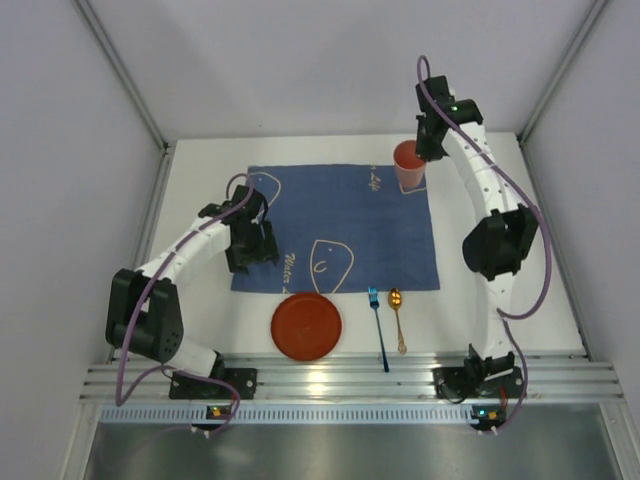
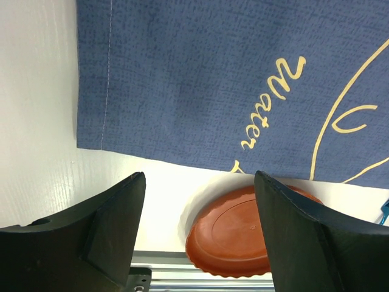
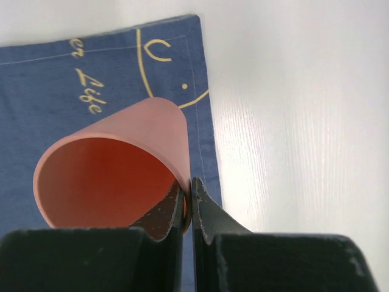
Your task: Set the dinner table for one person
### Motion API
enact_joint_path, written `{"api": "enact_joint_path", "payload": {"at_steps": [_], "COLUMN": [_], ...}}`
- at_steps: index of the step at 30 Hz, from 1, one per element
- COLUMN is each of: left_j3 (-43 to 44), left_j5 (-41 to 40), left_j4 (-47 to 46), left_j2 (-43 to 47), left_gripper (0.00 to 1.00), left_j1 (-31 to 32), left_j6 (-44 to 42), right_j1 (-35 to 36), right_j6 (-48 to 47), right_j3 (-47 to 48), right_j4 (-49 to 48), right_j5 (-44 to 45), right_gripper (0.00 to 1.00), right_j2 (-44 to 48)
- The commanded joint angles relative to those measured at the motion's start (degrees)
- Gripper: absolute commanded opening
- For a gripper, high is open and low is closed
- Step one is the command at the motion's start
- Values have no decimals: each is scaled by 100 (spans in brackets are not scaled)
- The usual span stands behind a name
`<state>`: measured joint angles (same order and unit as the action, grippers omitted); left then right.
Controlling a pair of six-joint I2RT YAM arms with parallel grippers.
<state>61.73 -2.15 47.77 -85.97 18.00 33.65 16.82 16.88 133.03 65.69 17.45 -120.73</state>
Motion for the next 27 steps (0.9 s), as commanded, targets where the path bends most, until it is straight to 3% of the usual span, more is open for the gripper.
{"api": "enact_joint_path", "payload": {"at_steps": [1, 6, 10, 15, 16, 19, 20, 22, 27], "left_j3": [-47, -215, -180, -83, -91, -144, -153, -205, -363], "left_j5": [48, 110, 180, 189, 180, 354, 417, 496, 759], "left_j4": [189, 207, 154, 136, 145, 154, 154, 163, 251], "left_j2": [318, 371, 283, 222, 204, 134, 134, 169, 326], "left_gripper": [77, 77, 77, 77, 77, 77, 77, 77, 75], "left_j1": [11, 11, 11, 11, 11, 11, 11, 11, 19], "left_j6": [-183, -192, -166, -183, -192, -218, -218, -218, -210], "right_j1": [-196, -223, -284, -346, -355, -372, -372, -372, -320], "right_j6": [210, 482, 684, 755, 755, 702, 685, 632, 474], "right_j3": [373, 92, -671, -770, -744, -674, -647, -516, -742], "right_j4": [-56, -371, -777, -865, -865, -874, -830, -777, -610], "right_j5": [-390, -865, -1139, -1191, -1192, -1270, -1288, -1323, -1455], "right_gripper": [0, 0, 0, 0, 3, 35, 50, 61, 72], "right_j2": [-310, -706, -698, -724, -698, -610, -558, -496, 232]}}
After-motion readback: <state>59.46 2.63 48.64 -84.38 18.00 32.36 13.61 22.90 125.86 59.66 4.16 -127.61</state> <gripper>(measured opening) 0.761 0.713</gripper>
